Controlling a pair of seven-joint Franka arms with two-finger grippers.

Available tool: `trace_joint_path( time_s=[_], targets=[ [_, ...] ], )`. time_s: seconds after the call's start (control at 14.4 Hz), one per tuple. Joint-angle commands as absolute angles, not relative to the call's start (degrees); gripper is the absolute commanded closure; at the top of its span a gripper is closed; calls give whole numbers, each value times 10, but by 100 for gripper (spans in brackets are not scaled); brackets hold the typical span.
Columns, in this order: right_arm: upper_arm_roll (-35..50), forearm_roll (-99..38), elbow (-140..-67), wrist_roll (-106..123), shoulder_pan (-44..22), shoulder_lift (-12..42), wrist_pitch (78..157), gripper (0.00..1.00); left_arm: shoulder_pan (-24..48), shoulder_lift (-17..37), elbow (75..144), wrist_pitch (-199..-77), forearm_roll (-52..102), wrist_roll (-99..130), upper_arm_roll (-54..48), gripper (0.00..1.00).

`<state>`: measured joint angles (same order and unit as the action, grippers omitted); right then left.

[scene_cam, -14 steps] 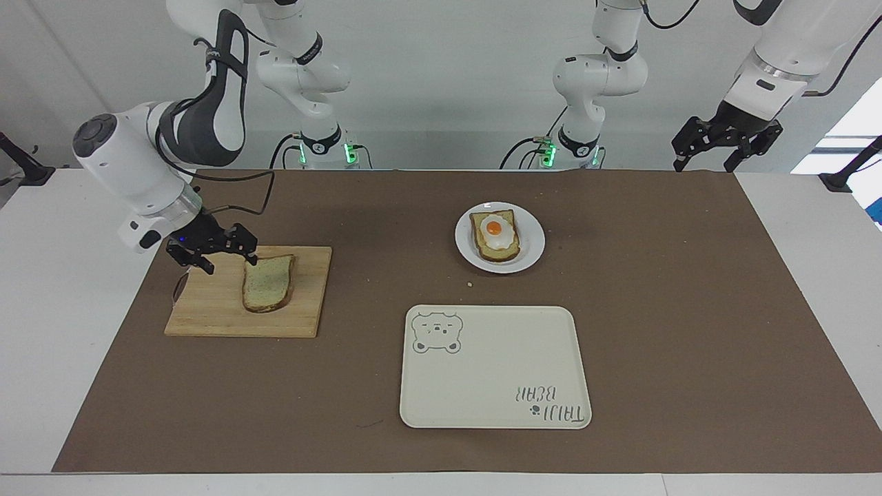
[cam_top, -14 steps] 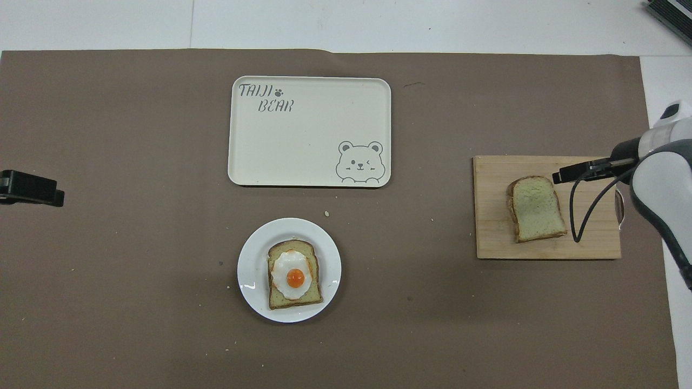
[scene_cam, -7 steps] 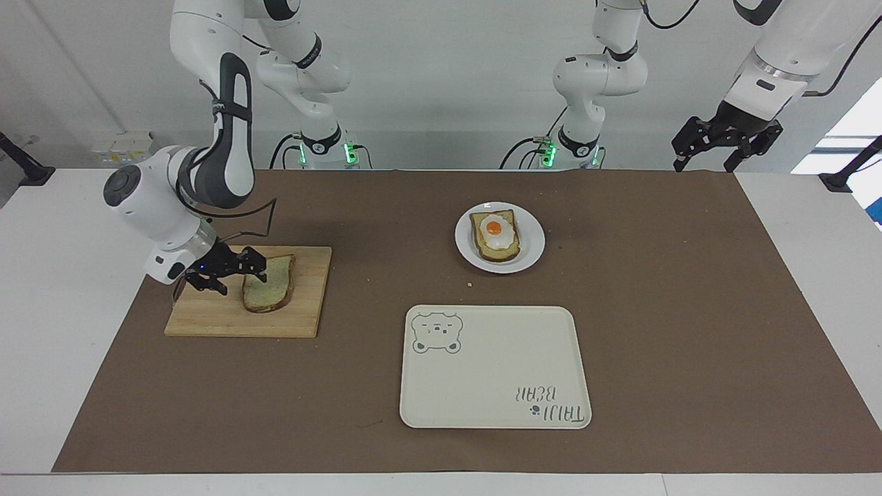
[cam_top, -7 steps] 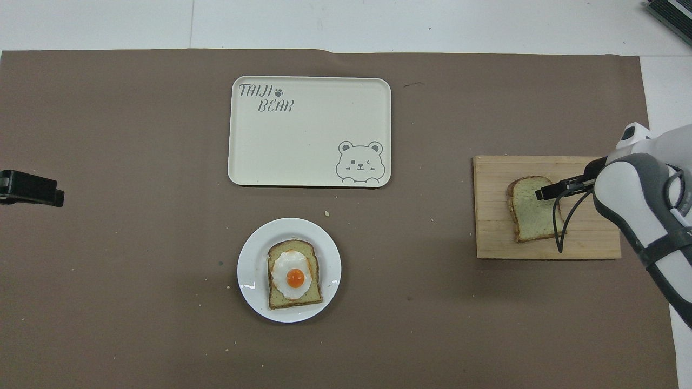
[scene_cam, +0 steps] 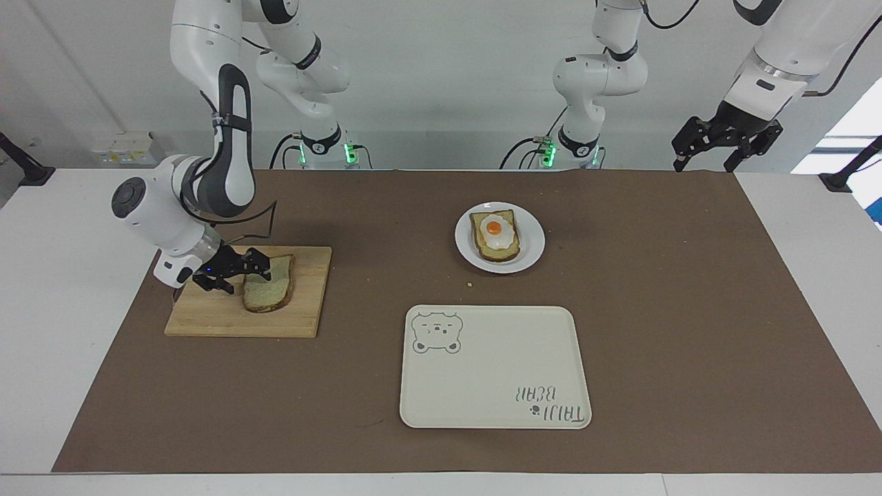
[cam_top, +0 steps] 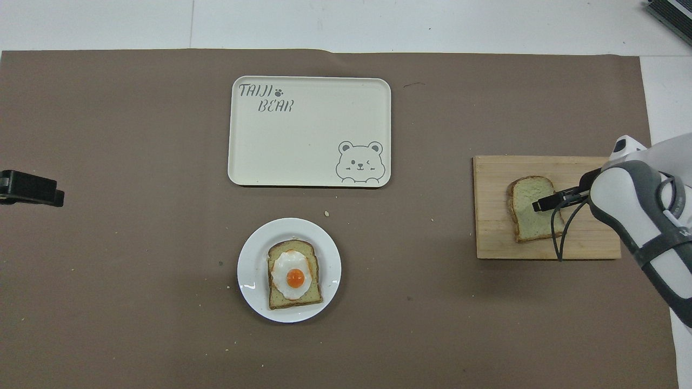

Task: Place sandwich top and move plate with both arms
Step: 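Reach the right gripper to the bread slice and grasp it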

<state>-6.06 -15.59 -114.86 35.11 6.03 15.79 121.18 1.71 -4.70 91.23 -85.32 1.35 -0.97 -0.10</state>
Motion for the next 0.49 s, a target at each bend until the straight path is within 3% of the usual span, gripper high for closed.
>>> trace_joint_path(
  time_s=[0.0,0.07,0.14,0.42],
  targets=[
    [-58,-176,-1165,367,76,142,1193,0,8,-57,922,-857,13,-8,-6,0],
    [-57,-175,-1165,367,76,142,1193,0,8,-57,922,-857,13,-9,-6,0],
    [-57,-175,-1165,367,76,142,1193,10,8,-57,922,-857,12,-8,-6,0],
    [-58,-175,-1164,367,77,142,1193,84,8,-57,922,-857,12,-8,-6,0]
  ],
)
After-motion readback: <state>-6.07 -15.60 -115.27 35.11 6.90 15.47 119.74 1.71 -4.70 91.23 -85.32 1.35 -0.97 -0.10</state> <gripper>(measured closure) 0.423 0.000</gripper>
